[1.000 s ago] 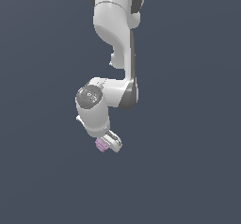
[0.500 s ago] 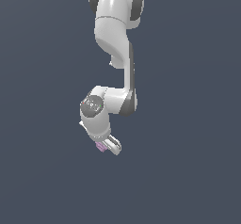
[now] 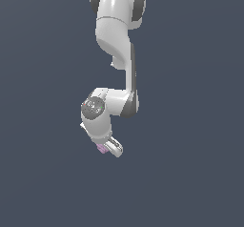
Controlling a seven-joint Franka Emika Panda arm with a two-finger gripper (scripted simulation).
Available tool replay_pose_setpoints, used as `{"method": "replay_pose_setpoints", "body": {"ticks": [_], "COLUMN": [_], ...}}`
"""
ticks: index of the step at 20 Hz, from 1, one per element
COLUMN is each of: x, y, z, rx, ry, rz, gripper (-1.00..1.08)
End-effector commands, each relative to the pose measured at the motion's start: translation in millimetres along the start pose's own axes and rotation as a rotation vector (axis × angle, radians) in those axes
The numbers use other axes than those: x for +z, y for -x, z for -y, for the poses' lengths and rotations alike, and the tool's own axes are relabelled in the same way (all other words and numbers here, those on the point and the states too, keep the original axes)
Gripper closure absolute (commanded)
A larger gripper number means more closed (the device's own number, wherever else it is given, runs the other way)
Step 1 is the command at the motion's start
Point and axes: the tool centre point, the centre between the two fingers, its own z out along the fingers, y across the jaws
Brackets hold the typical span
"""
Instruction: Pick up the object and move it to a goal position.
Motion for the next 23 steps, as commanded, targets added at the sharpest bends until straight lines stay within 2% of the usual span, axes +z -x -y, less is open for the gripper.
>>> {"method": "replay_pose_setpoints", "body": {"ticks": [1, 7, 17, 23], "x": [0, -6, -64, -77], "y": [0, 1, 5, 5], "z": [0, 2, 19, 23], "rx": [0.000, 0.000, 0.000, 0.000], "ry": [0.000, 0.000, 0.000, 0.000], "rz": [0.000, 0.000, 0.000, 0.000], "gripper": [1.08, 1.08, 1.08, 1.08]}}
